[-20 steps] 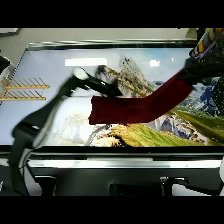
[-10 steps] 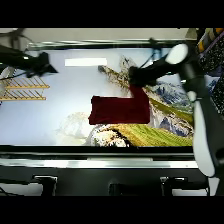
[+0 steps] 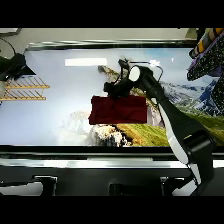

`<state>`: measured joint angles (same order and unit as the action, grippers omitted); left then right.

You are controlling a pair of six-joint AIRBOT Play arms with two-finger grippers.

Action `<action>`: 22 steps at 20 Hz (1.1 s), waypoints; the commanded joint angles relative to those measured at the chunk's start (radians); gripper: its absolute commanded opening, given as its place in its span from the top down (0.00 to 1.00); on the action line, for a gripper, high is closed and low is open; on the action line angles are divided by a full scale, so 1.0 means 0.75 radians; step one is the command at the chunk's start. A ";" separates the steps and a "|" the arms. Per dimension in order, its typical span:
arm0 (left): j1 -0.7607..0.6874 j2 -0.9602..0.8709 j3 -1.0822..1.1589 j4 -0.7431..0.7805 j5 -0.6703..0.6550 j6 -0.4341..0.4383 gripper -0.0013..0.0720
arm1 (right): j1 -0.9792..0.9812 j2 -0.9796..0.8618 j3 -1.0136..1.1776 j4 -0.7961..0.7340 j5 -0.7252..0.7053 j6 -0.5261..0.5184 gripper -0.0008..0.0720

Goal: Fold the clothes and pants, and hang the long-sleeved shirts on hangers.

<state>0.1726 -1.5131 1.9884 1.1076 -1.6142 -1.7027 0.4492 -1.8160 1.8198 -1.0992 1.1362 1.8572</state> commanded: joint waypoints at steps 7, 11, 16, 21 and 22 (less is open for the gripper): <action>0.009 0.002 -0.011 0.005 0.009 0.016 0.96 | 0.085 -0.104 0.000 0.028 0.007 0.019 0.95; 0.009 0.002 -0.011 0.005 0.009 0.016 0.96 | 0.090 -0.125 0.000 0.040 -0.011 0.033 0.62; 0.009 0.002 -0.011 0.005 0.008 0.015 0.96 | 0.040 -0.012 0.001 0.191 0.021 -0.094 0.34; 0.009 0.002 -0.011 0.005 0.007 0.011 0.96 | -0.357 0.196 0.001 0.179 0.249 -0.274 0.34; 0.009 0.002 -0.011 0.005 0.006 0.011 0.96 | -0.460 0.214 0.001 0.180 0.292 -0.308 0.34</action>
<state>0.1787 -1.5124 1.9804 1.1110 -1.6081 -1.6936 0.2726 -1.7180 1.8202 -0.9714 1.2518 1.7153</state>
